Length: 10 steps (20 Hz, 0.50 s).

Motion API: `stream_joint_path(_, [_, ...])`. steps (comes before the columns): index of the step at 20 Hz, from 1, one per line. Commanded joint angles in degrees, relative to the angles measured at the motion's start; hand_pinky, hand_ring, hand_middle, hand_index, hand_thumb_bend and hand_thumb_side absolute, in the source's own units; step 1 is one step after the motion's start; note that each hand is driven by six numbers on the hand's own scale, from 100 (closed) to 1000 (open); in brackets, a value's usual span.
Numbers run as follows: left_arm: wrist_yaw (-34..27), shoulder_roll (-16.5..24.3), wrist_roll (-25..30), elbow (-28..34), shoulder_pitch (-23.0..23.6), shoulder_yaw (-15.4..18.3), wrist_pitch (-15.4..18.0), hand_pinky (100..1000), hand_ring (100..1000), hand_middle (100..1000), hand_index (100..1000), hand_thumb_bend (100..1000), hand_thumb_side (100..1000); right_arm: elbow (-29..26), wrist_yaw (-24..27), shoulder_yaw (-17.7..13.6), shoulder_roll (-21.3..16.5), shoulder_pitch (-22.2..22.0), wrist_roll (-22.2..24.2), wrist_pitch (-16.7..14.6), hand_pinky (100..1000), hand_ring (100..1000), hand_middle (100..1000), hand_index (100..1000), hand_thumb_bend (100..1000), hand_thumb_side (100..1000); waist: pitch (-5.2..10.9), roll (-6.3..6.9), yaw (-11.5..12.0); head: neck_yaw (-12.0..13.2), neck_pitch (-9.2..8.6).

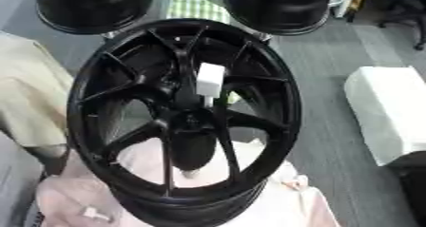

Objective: Pull the pin out of the wheel hub.

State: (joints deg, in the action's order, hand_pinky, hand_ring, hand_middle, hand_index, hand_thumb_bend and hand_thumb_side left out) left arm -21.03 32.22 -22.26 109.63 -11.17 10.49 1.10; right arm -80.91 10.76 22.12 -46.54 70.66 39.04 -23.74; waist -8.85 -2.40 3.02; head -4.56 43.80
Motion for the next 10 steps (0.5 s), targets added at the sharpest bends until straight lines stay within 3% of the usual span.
stream_joint_path(1, [0.05, 1.03, -0.35, -0.02, 0.15, 1.13, -0.04, 514, 623, 544, 639, 146, 755, 2.52, 0.11, -1.57, 3.85, 1.78, 2.34, 1.80, 781, 736, 750, 784, 469, 431, 1.10, 0.37, -0.34, 0.87, 0.31])
stream_joint_path(10, [0.69, 1.12, -1.22, -0.86, 2.33, 2.24, 0.02, 513, 623, 544, 639, 143, 767, 6.60, -8.06, -2.85, 17.98, 0.76, 1.31, 5.37, 768, 719, 743, 780, 491, 496, 1.67, -0.09, -2.28, 4.66, 0.31])
